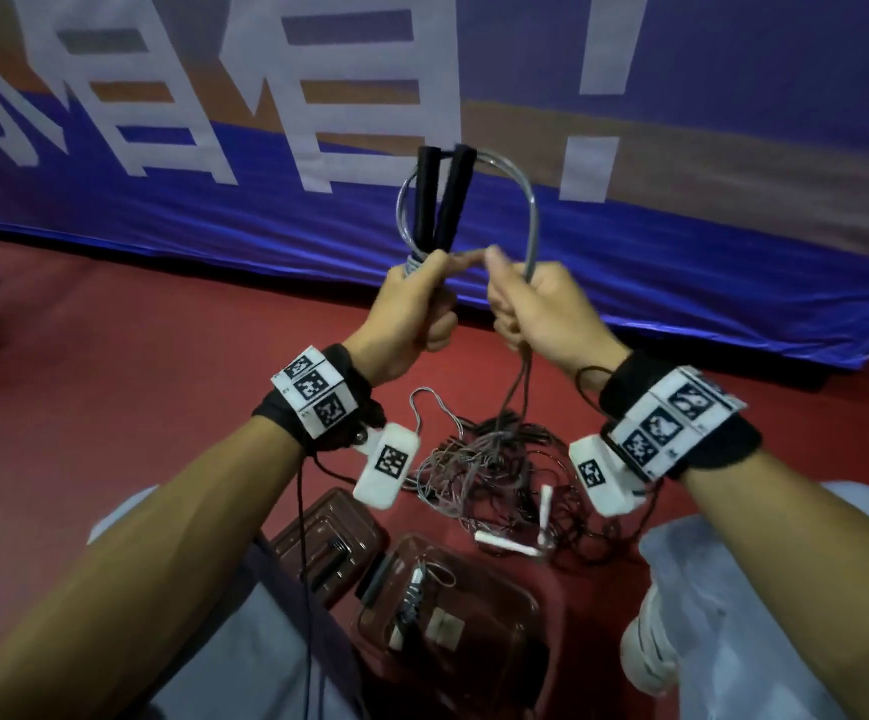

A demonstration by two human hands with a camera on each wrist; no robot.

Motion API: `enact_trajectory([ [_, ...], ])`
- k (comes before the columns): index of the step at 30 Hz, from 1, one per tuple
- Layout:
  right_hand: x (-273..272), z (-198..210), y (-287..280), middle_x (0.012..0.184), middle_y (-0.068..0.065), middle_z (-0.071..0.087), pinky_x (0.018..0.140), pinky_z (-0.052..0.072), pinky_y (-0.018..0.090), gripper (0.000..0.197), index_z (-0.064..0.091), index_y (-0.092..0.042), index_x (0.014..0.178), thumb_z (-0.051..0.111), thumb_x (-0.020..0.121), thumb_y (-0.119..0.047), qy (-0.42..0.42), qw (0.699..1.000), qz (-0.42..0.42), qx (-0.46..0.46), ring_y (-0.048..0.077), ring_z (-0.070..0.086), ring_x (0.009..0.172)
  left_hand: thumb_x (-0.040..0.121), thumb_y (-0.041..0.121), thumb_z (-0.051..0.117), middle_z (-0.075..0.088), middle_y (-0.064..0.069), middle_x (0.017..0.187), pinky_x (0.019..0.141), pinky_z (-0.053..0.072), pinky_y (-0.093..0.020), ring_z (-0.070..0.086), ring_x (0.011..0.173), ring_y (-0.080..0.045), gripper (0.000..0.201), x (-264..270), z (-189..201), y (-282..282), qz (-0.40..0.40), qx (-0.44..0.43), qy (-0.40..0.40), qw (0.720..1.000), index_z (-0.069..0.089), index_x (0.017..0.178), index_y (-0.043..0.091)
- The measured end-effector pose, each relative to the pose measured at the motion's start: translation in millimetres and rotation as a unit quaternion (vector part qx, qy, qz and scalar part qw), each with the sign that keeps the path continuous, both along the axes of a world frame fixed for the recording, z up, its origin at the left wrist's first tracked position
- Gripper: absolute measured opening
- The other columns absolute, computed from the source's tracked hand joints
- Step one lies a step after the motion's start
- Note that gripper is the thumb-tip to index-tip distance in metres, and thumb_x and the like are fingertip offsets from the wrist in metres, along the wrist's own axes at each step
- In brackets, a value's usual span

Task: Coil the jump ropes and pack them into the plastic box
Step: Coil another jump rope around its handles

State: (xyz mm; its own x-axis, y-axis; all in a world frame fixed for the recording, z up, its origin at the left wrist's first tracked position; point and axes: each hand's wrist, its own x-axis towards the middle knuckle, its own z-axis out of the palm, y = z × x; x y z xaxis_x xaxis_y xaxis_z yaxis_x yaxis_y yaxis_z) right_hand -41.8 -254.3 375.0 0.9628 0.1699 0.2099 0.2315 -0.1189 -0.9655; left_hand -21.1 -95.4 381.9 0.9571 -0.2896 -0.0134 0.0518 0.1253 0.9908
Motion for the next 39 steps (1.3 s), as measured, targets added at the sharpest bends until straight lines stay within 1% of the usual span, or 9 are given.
enact_trajectory([
  [3, 12.8, -18.1, 0.2, 0.052, -0.005, 0.034, 0.047, 0.024, 0.031, 0.047, 0.04, -0.024, 0.064, 0.041, 0.11, -0.036, 0.036, 0.995, 0.005, -0.091, 0.014, 0.03, 0.045, 0.097, 0.029, 0.037, 0.007, 0.004, 0.046, 0.038, 0.007, -0.02, 0.005, 0.037, -0.01, 0.042, -2.8, 5.8, -5.4, -0.148, -0.064, 0.087, 0.983, 0.073, 0.113, 0.017],
  [10, 12.6, -30.0, -10.0, 0.056, -0.01, 0.028, 0.043, 0.021, 0.021, 0.043, 0.037, -0.024, 0.068, 0.042, 0.11, -0.034, 0.122, 0.989, 0.078, -0.014, 0.006, 0.023, 0.046, 0.097, 0.03, 0.037, 0.009, 0.004, 0.045, 0.034, 0.011, -0.017, 0.009, 0.033, -0.008, 0.027, -2.2, 9.2, -6.1, -0.198, -0.038, 0.097, 0.975, 0.056, 0.088, 0.013],
  [14, 14.4, -64.0, -21.0, 0.054, -0.004, 0.045, 0.051, 0.035, 0.027, 0.046, 0.047, -0.022, 0.066, 0.054, 0.102, -0.051, 0.143, 0.973, 0.093, -0.157, 0.013, 0.039, 0.047, 0.098, 0.03, 0.034, 0.007, 0.004, 0.046, 0.035, 0.009, -0.016, 0.007, 0.034, -0.009, 0.036, -1.5, 12.9, -8.1, -0.152, -0.076, 0.075, 0.983, 0.049, 0.07, 0.012],
  [17, 11.6, -107.3, -37.4, 0.065, -0.003, 0.069, 0.065, 0.045, 0.026, 0.047, 0.056, -0.022, 0.069, 0.049, 0.102, -0.055, 0.196, 0.893, 0.117, -0.388, 0.01, 0.061, 0.055, 0.097, 0.031, 0.032, 0.011, 0.007, 0.039, 0.035, 0.008, -0.017, 0.009, 0.03, -0.007, 0.041, 9.6, 20.5, 6.4, -0.084, -0.154, 0.072, 0.982, 0.046, 0.062, 0.014],
  [20, 14.4, -137.9, -49.9, 0.092, 0.004, 0.077, 0.078, 0.05, 0.031, 0.053, 0.072, -0.019, 0.077, 0.044, 0.104, -0.055, 0.216, 0.883, 0.096, -0.406, 0.022, 0.071, 0.08, 0.096, 0.033, 0.032, 0.016, 0.007, 0.035, 0.032, 0.009, -0.017, 0.01, 0.03, -0.007, 0.038, 21.4, 26.4, 27.0, -0.031, -0.216, 0.056, 0.974, 0.041, 0.064, 0.014],
  [27, 21.1, -141.4, -51.4, 0.075, -0.007, 0.065, 0.061, 0.044, 0.023, 0.026, 0.07, -0.021, 0.092, 0.058, 0.102, -0.042, 0.187, 0.854, 0.097, -0.476, 0.012, 0.061, 0.068, 0.096, 0.033, 0.036, 0.008, 0.005, 0.051, 0.03, 0.011, -0.019, 0.009, 0.032, -0.008, 0.04, 28.4, 21.5, 36.0, 0.027, -0.227, 0.046, 0.973, 0.045, 0.06, 0.016],
  [32, 28.3, -116.3, -40.1, 0.052, -0.007, 0.063, 0.057, 0.046, 0.022, 0.056, 0.073, -0.016, 0.071, 0.043, 0.107, -0.047, 0.142, 0.886, 0.084, -0.434, 0.004, 0.055, 0.044, 0.097, 0.034, 0.041, 0.012, 0.006, 0.04, 0.032, 0.012, -0.02, 0.007, 0.035, -0.01, 0.037, 29.5, 16.3, 27.7, 0.058, -0.188, 0.042, 0.98, 0.046, 0.065, 0.015],
  [36, 19.1, -73.7, -27.5, 0.076, 0.001, 0.077, 0.084, 0.055, 0.032, 0.084, 0.078, -0.016, 0.07, 0.02, 0.102, -0.068, 0.112, 0.919, 0.1, -0.364, 0.023, 0.073, 0.081, 0.099, 0.036, 0.05, 0.01, 0.005, 0.047, 0.037, 0.014, -0.019, 0.01, 0.038, -0.011, 0.029, 31.1, 5.5, 19.0, 0.088, -0.102, 0.038, 0.99, 0.067, 0.096, 0.013],
  [39, 8.1, -35.5, -22.5, 0.086, 0.01, 0.078, 0.071, 0.055, 0.027, 0.088, 0.078, -0.011, 0.072, 0.016, 0.104, -0.065, 0.158, 0.959, 0.086, -0.219, 0.026, 0.073, 0.084, 0.093, 0.03, 0.058, 0.019, 0.003, 0.046, 0.041, 0.018, -0.021, 0.02, 0.036, -0.015, 0.02, 26.3, -1.8, 8.8, 0.135, 0.018, 0.011, 0.991, 0.067, 0.093, 0.013],
])
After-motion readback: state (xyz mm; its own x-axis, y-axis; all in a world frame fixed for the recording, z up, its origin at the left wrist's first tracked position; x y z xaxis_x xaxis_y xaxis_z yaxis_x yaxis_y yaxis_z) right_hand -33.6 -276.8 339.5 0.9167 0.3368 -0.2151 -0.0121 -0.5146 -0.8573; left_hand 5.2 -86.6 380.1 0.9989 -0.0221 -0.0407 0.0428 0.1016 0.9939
